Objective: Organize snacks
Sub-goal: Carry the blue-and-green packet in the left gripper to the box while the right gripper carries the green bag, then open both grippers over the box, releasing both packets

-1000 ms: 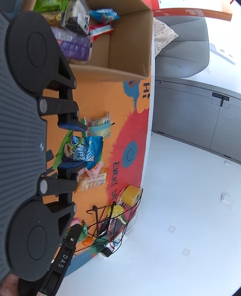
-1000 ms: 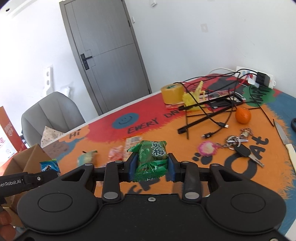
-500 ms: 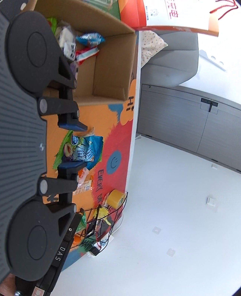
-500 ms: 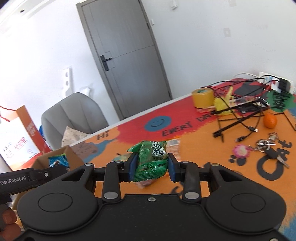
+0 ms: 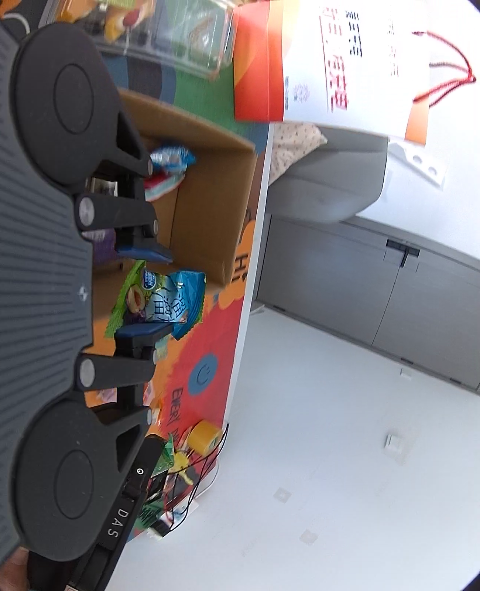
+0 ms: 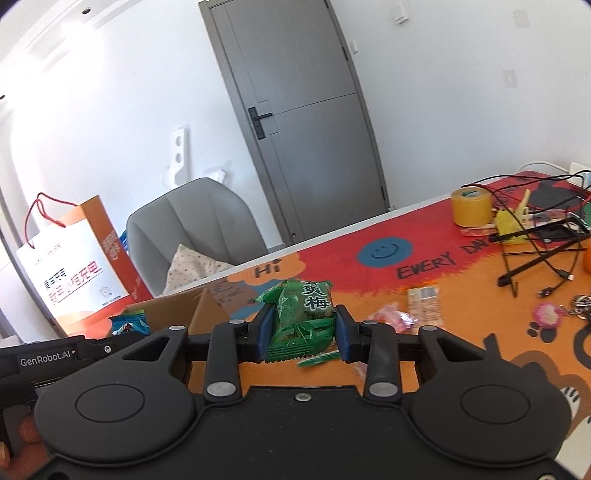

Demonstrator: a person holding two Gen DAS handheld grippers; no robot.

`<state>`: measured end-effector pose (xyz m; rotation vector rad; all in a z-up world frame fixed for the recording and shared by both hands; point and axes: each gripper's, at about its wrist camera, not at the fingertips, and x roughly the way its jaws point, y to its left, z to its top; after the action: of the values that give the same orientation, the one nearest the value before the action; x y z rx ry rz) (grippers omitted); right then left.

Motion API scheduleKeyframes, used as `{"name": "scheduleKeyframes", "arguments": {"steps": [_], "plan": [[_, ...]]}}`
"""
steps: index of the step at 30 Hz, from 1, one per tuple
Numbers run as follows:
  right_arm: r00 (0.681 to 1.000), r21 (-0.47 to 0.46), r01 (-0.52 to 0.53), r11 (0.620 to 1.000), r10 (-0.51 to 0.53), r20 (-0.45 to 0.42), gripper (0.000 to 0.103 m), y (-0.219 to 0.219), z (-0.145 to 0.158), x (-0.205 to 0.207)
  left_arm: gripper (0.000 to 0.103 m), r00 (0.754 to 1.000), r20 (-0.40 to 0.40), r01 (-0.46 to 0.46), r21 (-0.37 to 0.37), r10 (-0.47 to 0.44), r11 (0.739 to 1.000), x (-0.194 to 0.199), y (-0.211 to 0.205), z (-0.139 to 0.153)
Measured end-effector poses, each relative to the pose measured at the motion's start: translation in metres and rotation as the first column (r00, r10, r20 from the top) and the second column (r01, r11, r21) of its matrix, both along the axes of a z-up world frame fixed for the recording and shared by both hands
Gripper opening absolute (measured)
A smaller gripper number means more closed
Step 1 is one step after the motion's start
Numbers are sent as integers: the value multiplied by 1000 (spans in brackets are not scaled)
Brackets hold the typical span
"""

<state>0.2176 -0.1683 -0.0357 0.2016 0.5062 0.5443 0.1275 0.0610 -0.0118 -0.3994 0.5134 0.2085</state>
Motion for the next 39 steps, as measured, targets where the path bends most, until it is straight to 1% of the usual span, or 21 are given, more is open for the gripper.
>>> {"name": "scheduleKeyframes", "arguments": {"steps": [5,11,13,14,15,16,17,19,24,26,30,31,32,34,35,36,38,39], "plan": [[999,-7,-50,999,50,8,35,23,4,-4,33,999,-12,-35,-7,35,999,-10,18,-2],[994,-20,-106,994,107,21,35,48,9,-8,34,997,-38,-68,-17,67,998,-21,31,-7],[992,-26,-124,992,125,23,35,56,10,-10,39,997,-47,-69,-31,67,997,-25,36,-7],[991,-29,-133,991,134,25,35,60,11,-11,45,996,-55,-69,-43,66,997,-26,39,-8],[989,-31,-142,989,143,26,35,63,12,-11,48,996,-59,-75,-51,72,996,-28,42,-8],[988,-32,-150,988,151,26,35,67,13,-12,52,995,-58,-88,-51,85,995,-30,44,-8],[987,-34,-157,987,158,27,35,70,14,-12,54,994,-53,-102,-42,100,994,-32,46,-7],[985,-39,-170,985,171,28,35,78,15,-13,56,992,-49,-119,-29,117,993,-34,49,-5],[981,-46,-193,980,195,25,35,92,18,-12,58,990,-46,-137,-35,135,990,-35,60,-4],[979,-49,-202,978,203,26,36,97,20,-10,62,989,-46,-145,-36,143,989,-36,63,-4],[974,-50,-225,973,226,20,36,110,21,-8,64,986,-48,-163,-36,161,986,-36,71,-4],[972,-45,-234,971,235,16,37,113,22,-8,65,985,-46,-168,-36,167,985,-37,72,-3],[969,-40,-244,969,245,13,39,115,22,-8,69,984,-44,-175,-37,174,984,-37,73,-3],[968,-37,-250,968,250,12,46,118,23,-8,75,981,-41,-191,-37,190,981,-38,74,-3],[968,-39,-248,968,249,13,51,118,23,-8,78,980,-42,-197,-33,196,980,-38,75,-3],[969,-41,-244,969,245,17,54,117,23,-9,80,979,-45,-202,-28,201,979,-38,74,-3],[972,-43,-233,972,234,18,55,114,22,-8,85,976,-50,-214,-16,213,977,-36,72,-4],[974,-42,-227,973,227,16,58,112,22,-8,86,974,-53,-220,-11,219,976,-35,71,-4]]}}
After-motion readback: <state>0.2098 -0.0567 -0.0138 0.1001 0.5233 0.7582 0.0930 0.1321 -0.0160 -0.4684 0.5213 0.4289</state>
